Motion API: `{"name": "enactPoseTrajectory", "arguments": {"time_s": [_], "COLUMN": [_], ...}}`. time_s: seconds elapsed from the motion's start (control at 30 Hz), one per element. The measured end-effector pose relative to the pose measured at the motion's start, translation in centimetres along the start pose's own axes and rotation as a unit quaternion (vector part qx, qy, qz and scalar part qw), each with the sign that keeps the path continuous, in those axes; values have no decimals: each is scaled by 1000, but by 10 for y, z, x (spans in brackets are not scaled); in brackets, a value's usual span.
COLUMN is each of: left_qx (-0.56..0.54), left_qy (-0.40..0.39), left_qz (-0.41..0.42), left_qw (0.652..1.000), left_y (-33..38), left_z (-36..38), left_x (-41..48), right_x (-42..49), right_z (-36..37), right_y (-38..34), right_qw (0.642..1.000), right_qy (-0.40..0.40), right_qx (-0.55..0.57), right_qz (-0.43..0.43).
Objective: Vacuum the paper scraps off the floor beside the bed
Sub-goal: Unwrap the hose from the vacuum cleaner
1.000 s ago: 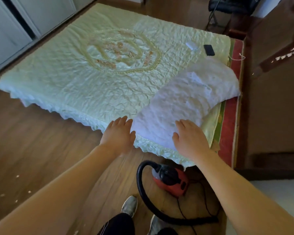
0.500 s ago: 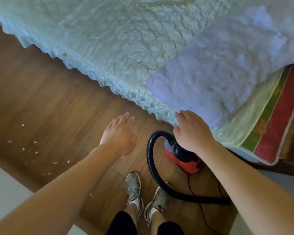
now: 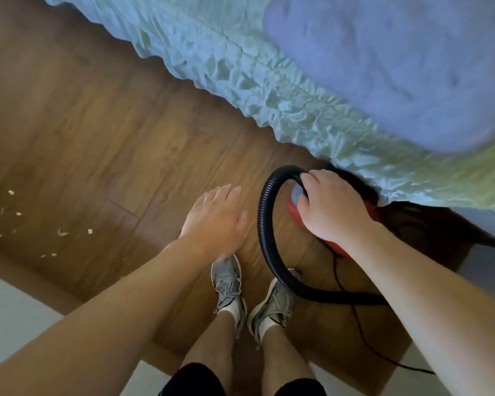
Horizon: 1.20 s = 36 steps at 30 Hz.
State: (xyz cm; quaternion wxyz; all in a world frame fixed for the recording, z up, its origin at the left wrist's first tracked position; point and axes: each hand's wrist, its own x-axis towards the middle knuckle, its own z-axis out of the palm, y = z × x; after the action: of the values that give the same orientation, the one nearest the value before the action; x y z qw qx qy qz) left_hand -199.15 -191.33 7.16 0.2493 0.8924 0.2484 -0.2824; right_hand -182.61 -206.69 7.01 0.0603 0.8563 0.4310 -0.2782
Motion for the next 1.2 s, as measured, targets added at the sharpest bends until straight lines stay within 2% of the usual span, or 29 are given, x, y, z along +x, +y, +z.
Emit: {"name": "enactPoseTrajectory", "arguments": {"time_s": [0.17,0.37,0.57,0.67,0.83,1.07,1.2], "left_qx": [-34,-73,-118,-145,-210,-241,-245], "left_qy": [-27,-61,-27,-37,-40,-7,5], "left_qz": [-8,-42,-45,-66,-92,-78,-62], "left_qw": [999,995,992,986,973,967,967], "left_y": [-10,-3,4,8,20,22,18], "left_z": [55,99,130,144,158,148,140], "left_x": [16,33,42,43,41,44,44], "right_x": [15,24,32,35,33,22,25], "right_z": [55,85,104,109,114,115,110], "right_y": [-6,-16,-10,-5,-3,-15,-25], "right_qw": [999,997,997,997,996,989,976], "right_qy": [-4,-16,-19,-23,-12,17,2], "right_qx": [34,78,75,76,89,143,217], "right_qz": [1,-2,-7,1,-9,-12,31]}}
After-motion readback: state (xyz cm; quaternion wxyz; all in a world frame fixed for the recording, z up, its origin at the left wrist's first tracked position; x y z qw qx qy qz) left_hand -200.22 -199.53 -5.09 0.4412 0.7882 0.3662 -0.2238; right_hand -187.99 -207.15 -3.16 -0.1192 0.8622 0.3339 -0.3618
